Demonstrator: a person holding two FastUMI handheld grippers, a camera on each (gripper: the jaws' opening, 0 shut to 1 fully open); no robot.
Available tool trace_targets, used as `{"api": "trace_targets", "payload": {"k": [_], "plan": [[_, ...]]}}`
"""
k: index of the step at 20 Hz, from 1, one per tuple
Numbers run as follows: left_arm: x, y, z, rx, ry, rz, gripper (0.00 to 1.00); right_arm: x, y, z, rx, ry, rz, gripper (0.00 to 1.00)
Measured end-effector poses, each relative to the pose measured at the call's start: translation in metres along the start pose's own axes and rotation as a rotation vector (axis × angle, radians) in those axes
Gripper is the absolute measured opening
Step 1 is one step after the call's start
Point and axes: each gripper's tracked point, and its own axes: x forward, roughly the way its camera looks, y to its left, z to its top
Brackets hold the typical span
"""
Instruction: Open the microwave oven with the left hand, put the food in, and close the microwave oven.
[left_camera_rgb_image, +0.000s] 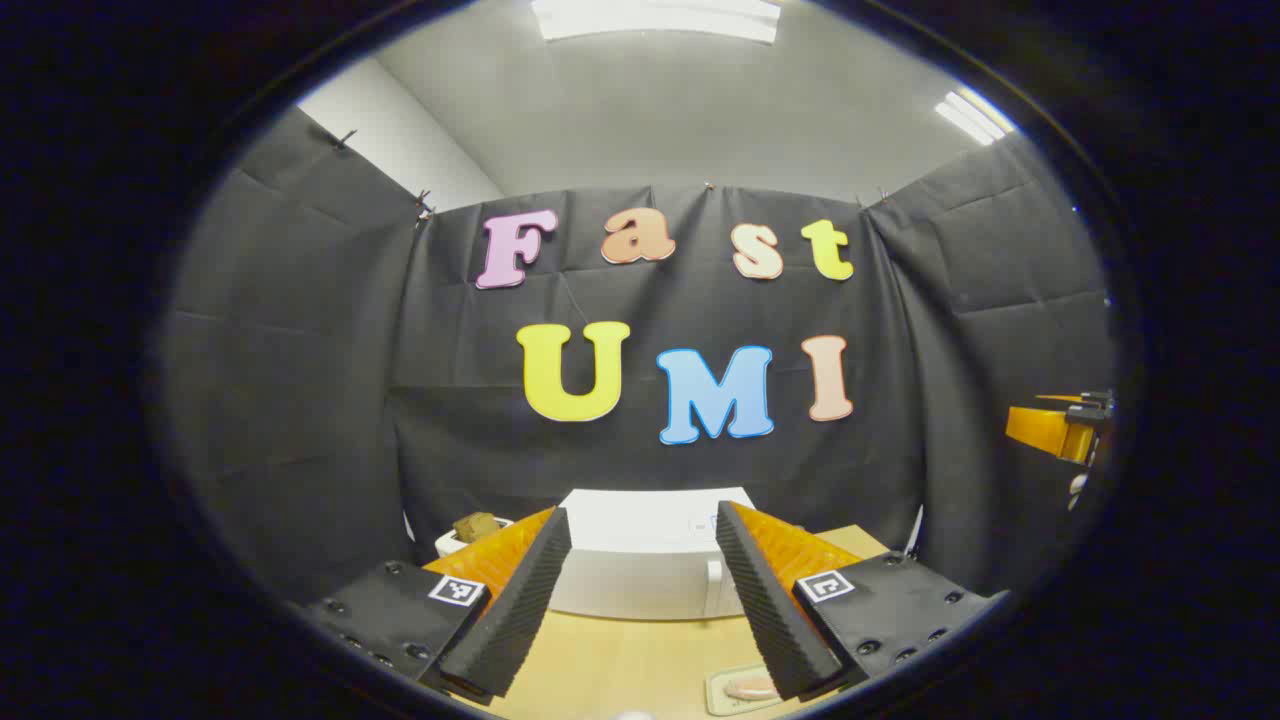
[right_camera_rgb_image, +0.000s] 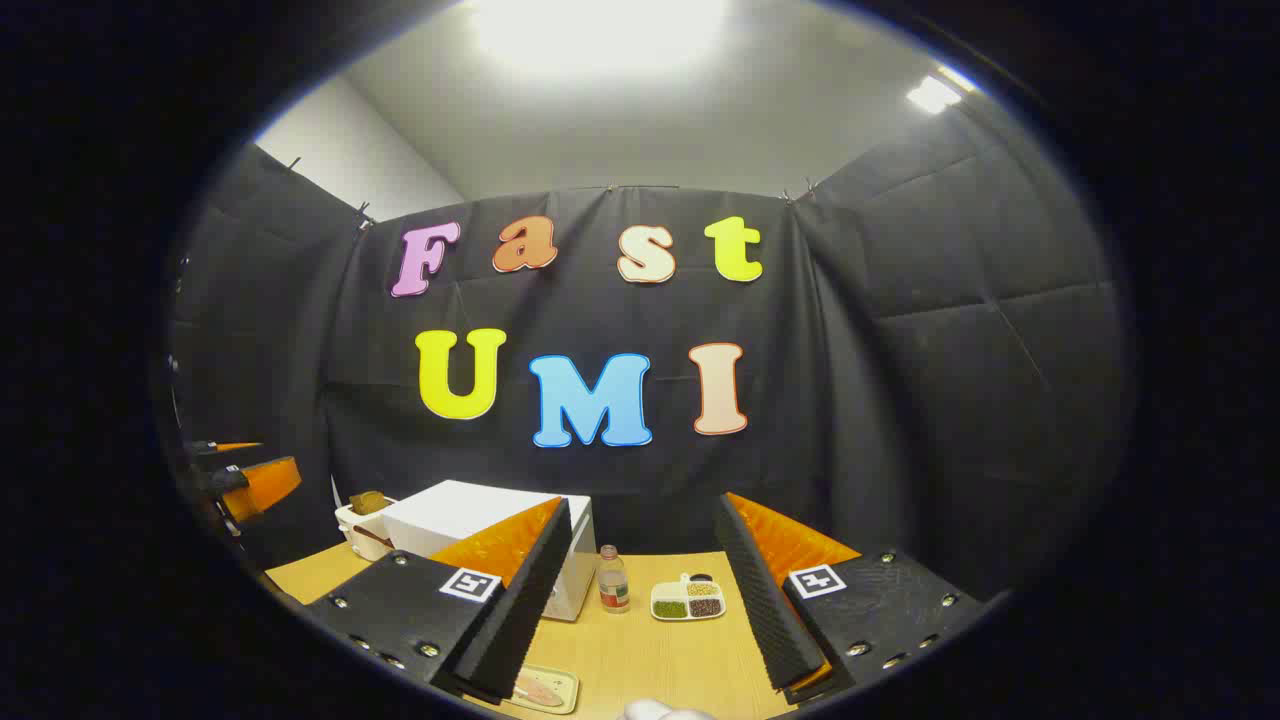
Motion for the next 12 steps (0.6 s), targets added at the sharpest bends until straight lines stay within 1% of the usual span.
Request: {"api": "trace_targets", "payload": {"k": [1, 2, 5, 7, 9, 12], "plan": [[0.0, 0.005, -0.002, -0.006, 0.004, 0.001, 0.98, 0.0, 0.005, -0.002, -0.001, 0.012, 0.002, 0.87], [0.0, 0.009, -0.005, -0.016, 0.01, -0.001, 0.98, 0.0, 0.011, -0.005, 0.0, 0.02, 0.006, 0.89], [0.003, 0.014, -0.01, -0.022, 0.02, -0.018, 0.97, -0.002, 0.015, -0.009, -0.014, 0.036, -0.012, 0.89], [0.004, 0.019, -0.011, -0.022, 0.023, -0.02, 0.98, -0.004, 0.023, -0.01, -0.013, 0.045, -0.003, 0.89], [0.005, 0.018, -0.01, -0.028, 0.017, -0.03, 0.98, -0.005, 0.023, -0.008, -0.026, 0.042, -0.013, 0.89], [0.009, 0.025, -0.008, -0.01, 0.008, -0.022, 0.98, -0.007, 0.026, -0.006, -0.025, 0.034, -0.017, 0.89]]}}
